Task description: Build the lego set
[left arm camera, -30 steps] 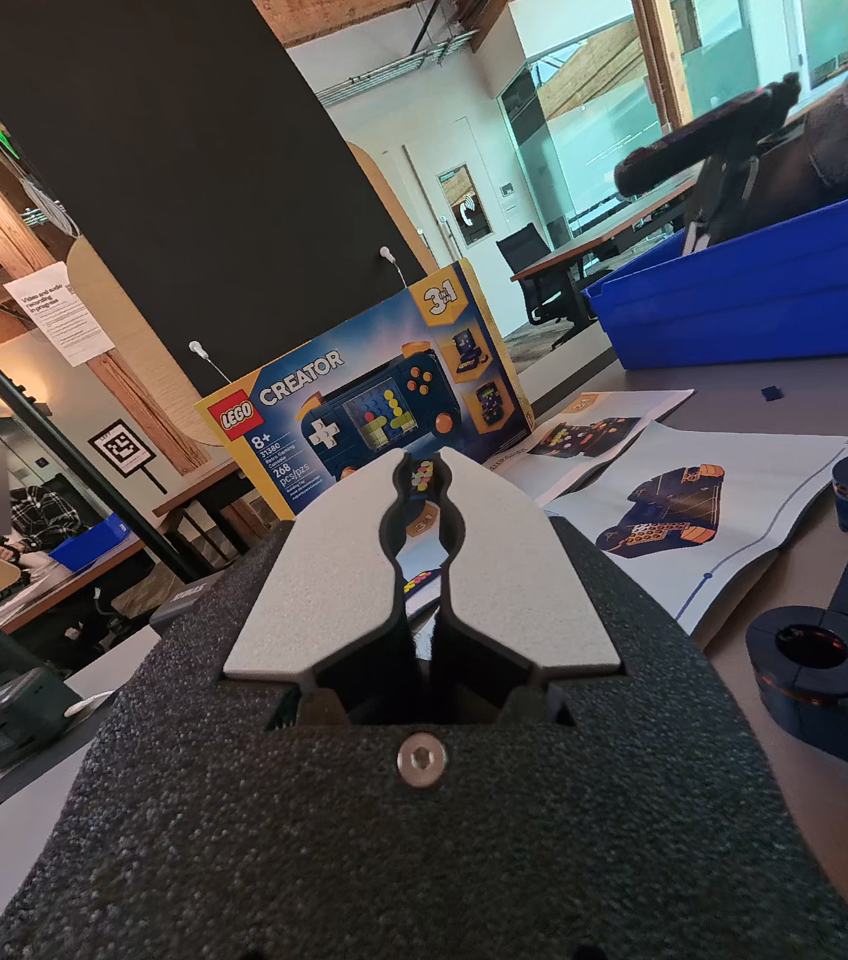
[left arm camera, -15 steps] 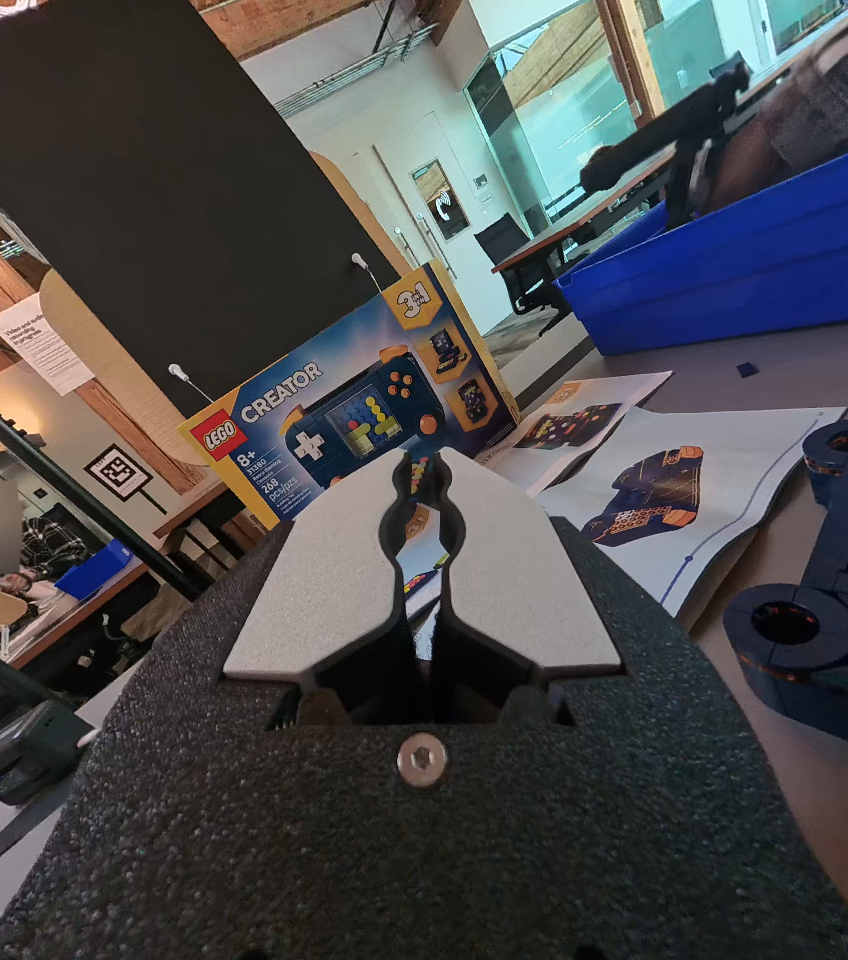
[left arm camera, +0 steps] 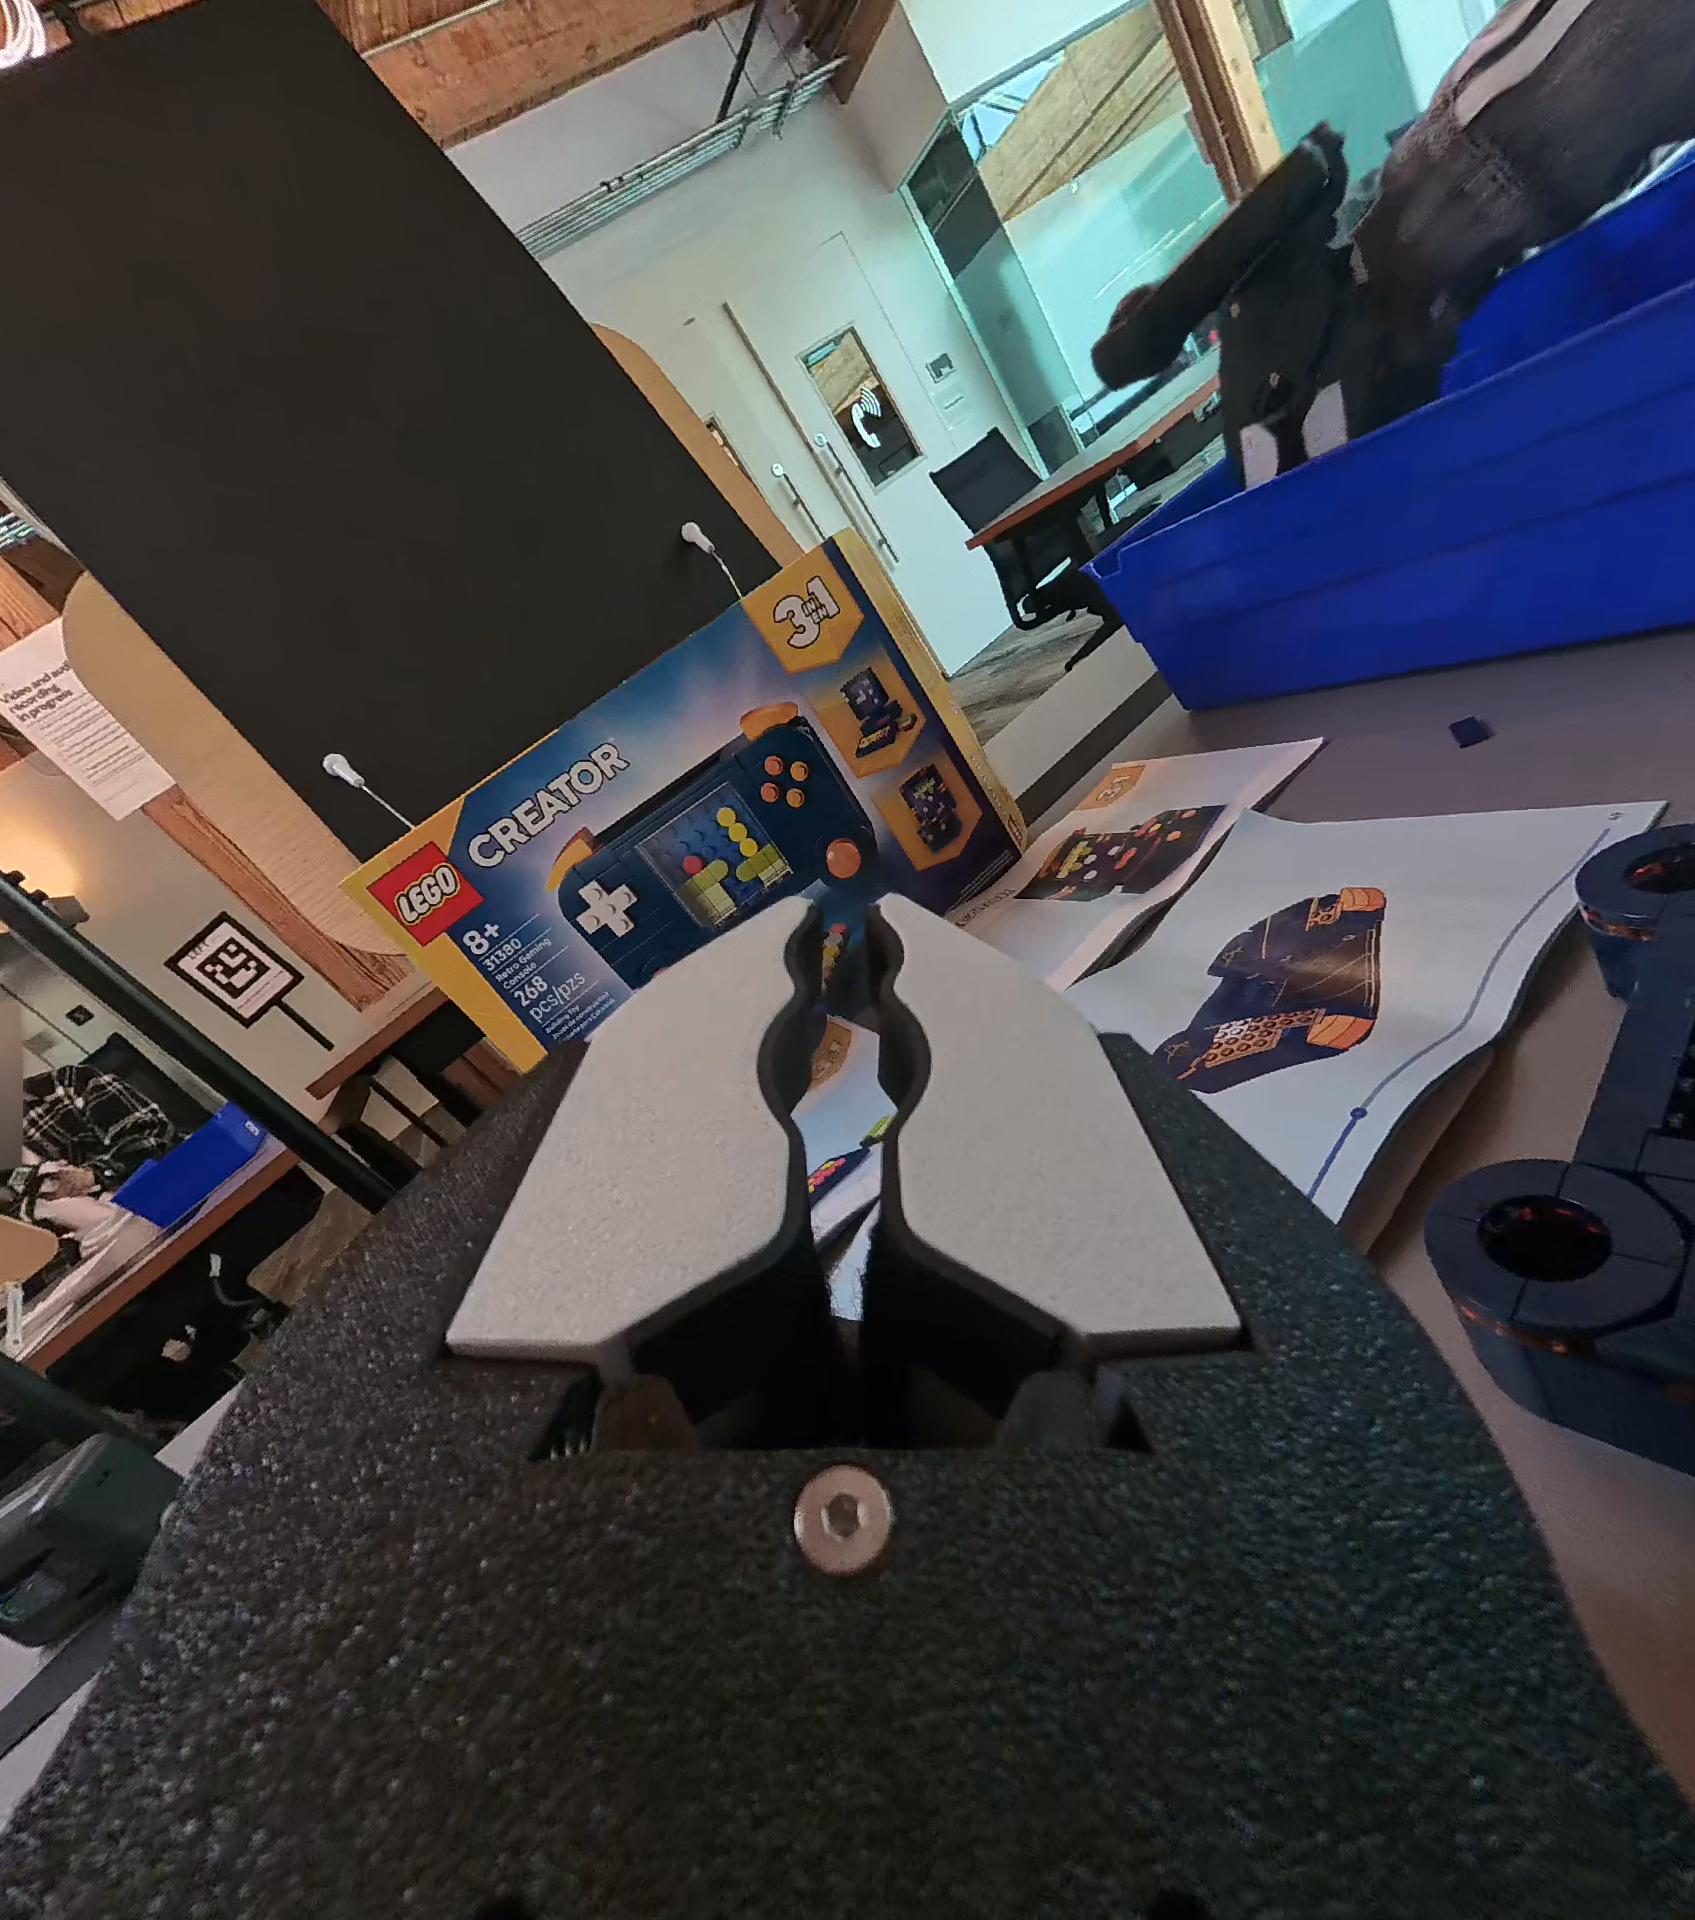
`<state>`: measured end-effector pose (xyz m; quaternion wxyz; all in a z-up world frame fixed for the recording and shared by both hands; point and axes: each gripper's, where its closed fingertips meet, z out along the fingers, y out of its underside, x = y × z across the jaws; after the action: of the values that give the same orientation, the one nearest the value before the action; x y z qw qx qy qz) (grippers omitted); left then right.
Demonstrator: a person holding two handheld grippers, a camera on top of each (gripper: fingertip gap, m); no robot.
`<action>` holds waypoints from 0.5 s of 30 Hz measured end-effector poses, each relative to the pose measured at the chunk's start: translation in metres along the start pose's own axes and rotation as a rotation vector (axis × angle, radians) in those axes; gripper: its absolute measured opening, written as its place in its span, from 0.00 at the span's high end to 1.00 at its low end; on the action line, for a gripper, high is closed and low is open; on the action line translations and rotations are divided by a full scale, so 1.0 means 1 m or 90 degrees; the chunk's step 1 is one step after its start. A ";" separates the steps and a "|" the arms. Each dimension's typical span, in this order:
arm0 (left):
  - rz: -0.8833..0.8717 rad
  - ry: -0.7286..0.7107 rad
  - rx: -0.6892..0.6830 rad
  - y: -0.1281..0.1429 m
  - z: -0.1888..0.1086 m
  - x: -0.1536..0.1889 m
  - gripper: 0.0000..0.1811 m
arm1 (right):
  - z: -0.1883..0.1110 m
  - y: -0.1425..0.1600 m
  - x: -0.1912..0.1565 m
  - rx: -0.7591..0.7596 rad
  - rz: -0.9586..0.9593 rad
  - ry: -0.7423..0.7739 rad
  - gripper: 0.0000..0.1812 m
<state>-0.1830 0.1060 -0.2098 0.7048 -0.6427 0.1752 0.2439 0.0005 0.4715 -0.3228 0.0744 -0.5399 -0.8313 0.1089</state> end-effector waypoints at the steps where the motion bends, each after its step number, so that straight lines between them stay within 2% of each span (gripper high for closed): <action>1: 0.000 0.001 -0.002 0.001 0.000 0.000 0.96 | 0.004 0.004 0.002 -0.016 -0.008 -0.008 0.85; 3: -0.002 0.002 -0.005 0.003 0.001 0.001 0.96 | 0.015 0.015 0.004 -0.064 -0.017 -0.016 0.85; 6: -0.006 0.005 -0.008 0.005 0.001 0.002 0.96 | 0.017 0.005 0.010 -0.016 -0.022 0.009 0.96; 11: -0.007 0.010 -0.010 0.006 0.002 0.004 0.96 | 0.014 0.010 0.001 -0.046 -0.003 0.022 0.96; 13: -0.014 0.009 -0.005 0.004 0.001 0.003 0.96 | 0.001 0.006 0.000 -0.047 0.042 0.078 0.96; 15: -0.032 0.012 0.010 -0.001 0.000 0.002 0.96 | -0.028 -0.016 -0.005 0.048 0.109 0.151 0.96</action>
<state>-0.1808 0.1063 -0.2102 0.7143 -0.6435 0.1672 0.2187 -0.0047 0.4634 -0.2916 0.1828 -0.6148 -0.7629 0.0815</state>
